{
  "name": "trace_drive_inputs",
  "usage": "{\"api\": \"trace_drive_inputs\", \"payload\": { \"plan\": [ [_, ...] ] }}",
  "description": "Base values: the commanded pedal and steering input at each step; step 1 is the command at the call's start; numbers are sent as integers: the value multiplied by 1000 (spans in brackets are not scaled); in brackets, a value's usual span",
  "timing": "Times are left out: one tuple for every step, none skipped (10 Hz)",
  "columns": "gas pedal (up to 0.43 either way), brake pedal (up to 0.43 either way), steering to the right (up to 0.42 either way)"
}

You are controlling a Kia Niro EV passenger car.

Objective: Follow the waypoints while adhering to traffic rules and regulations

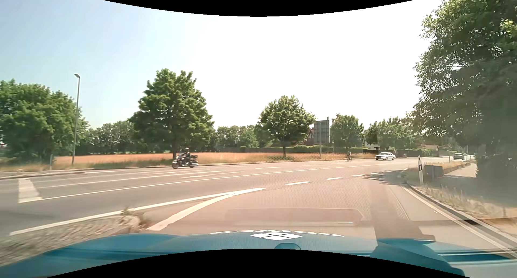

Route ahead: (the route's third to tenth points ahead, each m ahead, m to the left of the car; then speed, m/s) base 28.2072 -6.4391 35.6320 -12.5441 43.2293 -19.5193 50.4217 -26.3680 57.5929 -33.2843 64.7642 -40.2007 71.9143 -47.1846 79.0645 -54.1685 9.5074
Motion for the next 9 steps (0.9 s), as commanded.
{"api": "trace_drive_inputs", "payload": {
  "plan": [
    [157,0,142],
    [177,0,153],
    [177,0,157],
    [177,0,162],
    [177,0,165],
    [177,0,165],
    [189,0,163],
    [209,0,158],
    [209,0,150]
  ]
}}
